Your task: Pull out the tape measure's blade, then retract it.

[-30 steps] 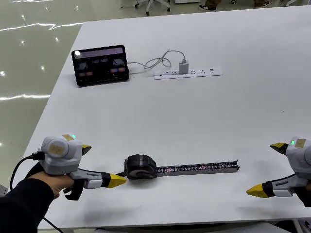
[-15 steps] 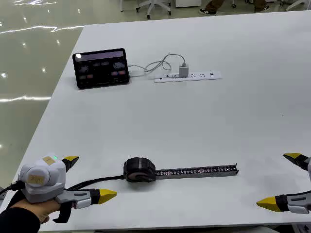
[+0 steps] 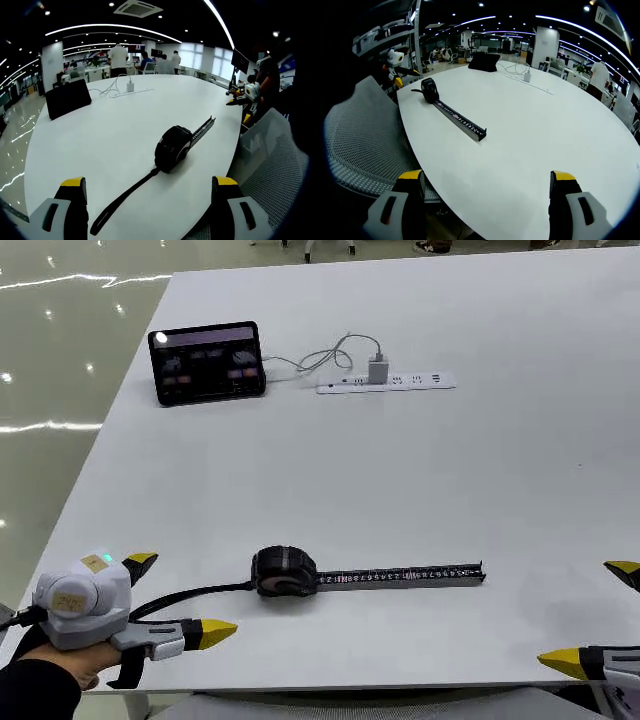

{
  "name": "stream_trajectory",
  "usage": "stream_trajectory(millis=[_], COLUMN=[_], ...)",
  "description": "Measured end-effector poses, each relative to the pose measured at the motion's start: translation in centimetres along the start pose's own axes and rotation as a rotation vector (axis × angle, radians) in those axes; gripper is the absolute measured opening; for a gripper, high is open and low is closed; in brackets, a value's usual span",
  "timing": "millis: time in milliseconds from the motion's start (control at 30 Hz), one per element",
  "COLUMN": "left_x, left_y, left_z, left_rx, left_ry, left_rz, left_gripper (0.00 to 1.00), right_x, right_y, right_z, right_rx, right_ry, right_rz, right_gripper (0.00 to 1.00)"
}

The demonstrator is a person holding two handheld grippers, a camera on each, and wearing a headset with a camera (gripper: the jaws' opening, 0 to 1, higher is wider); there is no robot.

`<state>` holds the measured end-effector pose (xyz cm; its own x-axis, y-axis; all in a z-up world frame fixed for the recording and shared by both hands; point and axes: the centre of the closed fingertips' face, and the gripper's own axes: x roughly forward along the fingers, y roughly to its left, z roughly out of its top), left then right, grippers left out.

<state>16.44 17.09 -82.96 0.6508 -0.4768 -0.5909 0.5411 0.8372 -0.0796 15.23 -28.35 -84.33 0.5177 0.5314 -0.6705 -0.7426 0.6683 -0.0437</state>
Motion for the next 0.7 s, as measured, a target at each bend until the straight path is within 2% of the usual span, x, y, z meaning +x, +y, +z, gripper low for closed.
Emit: stream_trajectory(millis=[100, 367, 533, 700], left_x=[-0.2, -0.5, -0.7, -0.6], left_y=[-0.3, -0.5, -0.6, -0.3], left_z=[0.1, -0.5, -0.5, -0.8], left_rx=[0.014, -0.002, 0.006, 0.001], left_ry=[-0.017, -0.002, -0.002, 0.006], left_rz=[-0.001, -0.007, -0.007, -0.007], left_gripper=[1.00, 1.00, 1.00, 1.00], right_x=[-0.4, -0.8, -1.1, -1.5], right_y=[0.1, 0.6, -0.1, -1.0], right_z=[-0.2, -0.8, -0.9, -0.6], right_rx=[0.006, -0.002, -0.020, 0.002], right_ry=[0.004, 0.020, 0.022, 0.011], right_rz=[0.005, 0.009, 0.007, -0.019], right_gripper=[1.00, 1.00, 1.00, 1.00])
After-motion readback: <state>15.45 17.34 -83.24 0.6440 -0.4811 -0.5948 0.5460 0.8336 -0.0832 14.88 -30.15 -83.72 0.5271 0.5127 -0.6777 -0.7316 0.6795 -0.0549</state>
